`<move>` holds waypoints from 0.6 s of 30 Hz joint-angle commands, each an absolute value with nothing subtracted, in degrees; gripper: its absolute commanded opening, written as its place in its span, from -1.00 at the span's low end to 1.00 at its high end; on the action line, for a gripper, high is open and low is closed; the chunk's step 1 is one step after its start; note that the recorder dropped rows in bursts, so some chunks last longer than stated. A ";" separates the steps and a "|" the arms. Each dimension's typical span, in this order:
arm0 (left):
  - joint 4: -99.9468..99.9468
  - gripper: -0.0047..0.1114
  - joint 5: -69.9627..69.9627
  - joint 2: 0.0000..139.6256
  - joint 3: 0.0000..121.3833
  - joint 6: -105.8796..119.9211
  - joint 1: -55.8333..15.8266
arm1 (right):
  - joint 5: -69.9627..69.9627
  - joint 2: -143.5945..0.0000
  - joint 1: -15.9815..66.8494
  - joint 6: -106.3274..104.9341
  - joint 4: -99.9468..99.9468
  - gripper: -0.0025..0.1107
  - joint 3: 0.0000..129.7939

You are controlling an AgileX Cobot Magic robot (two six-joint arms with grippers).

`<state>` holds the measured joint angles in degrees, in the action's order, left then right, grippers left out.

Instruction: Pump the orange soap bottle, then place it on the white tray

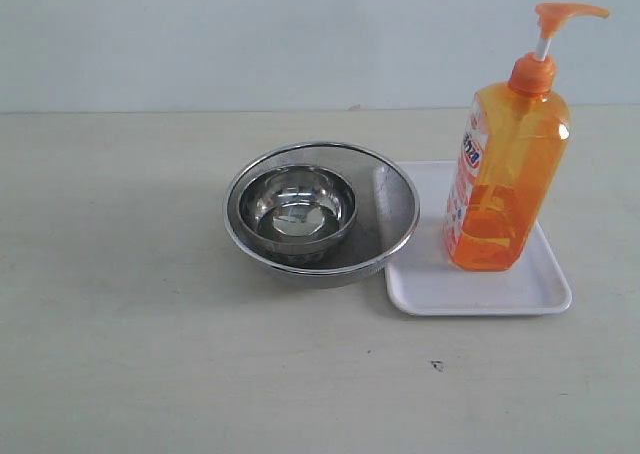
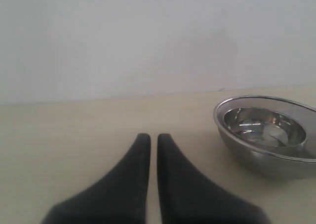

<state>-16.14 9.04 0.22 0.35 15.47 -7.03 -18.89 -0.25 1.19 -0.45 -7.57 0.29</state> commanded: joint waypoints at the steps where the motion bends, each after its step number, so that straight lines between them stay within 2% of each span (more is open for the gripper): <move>1: -15.43 -0.84 13.47 0.00 0.00 8.57 -2.56 | -18.72 0.00 1.11 -0.43 -7.12 -0.96 0.00; 9: -12.78 -0.84 17.32 0.00 0.00 8.57 2.83 | -18.72 0.00 1.11 -0.43 -7.12 -0.96 0.00; 18: -12.66 -0.84 17.32 0.00 0.00 -0.41 3.36 | -18.54 0.00 1.11 0.00 -7.12 -0.96 0.00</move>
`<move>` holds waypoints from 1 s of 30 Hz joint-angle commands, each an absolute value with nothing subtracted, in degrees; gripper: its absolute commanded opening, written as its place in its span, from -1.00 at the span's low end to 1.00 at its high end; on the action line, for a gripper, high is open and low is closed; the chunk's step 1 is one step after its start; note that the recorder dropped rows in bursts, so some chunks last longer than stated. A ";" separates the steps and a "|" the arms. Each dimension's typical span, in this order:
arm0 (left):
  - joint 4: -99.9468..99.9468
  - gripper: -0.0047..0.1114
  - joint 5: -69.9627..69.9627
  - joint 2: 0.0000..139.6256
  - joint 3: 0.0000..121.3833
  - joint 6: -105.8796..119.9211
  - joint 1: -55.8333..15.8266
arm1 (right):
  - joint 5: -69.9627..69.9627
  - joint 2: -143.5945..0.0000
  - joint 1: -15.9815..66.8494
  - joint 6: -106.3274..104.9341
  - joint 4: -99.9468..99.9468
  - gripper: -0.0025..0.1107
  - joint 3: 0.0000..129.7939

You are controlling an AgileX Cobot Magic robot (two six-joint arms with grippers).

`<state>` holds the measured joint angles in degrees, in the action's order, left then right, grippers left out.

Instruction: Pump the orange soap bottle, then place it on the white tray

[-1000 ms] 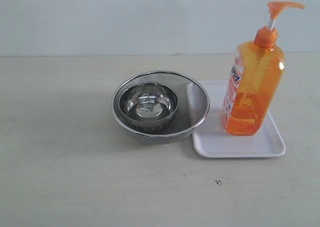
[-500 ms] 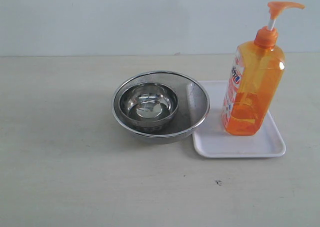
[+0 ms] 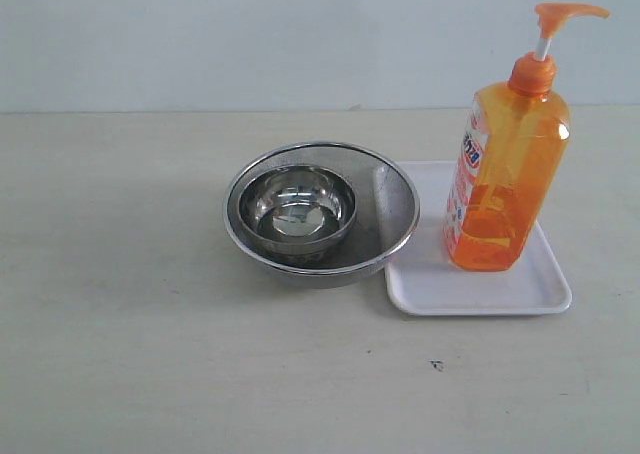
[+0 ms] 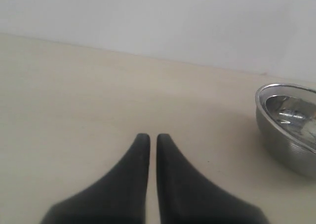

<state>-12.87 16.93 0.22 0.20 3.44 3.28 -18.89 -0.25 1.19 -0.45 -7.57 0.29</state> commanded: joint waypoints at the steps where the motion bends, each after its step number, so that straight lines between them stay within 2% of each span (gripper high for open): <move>1: -12.31 -0.84 17.32 0.00 0.00 -0.42 3.36 | -18.54 0.00 1.11 0.00 -7.12 -0.96 0.00; 30: -10.87 -0.84 17.32 0.00 0.00 3.68 3.36 | -18.24 0.00 1.11 -0.35 -7.12 -0.96 0.00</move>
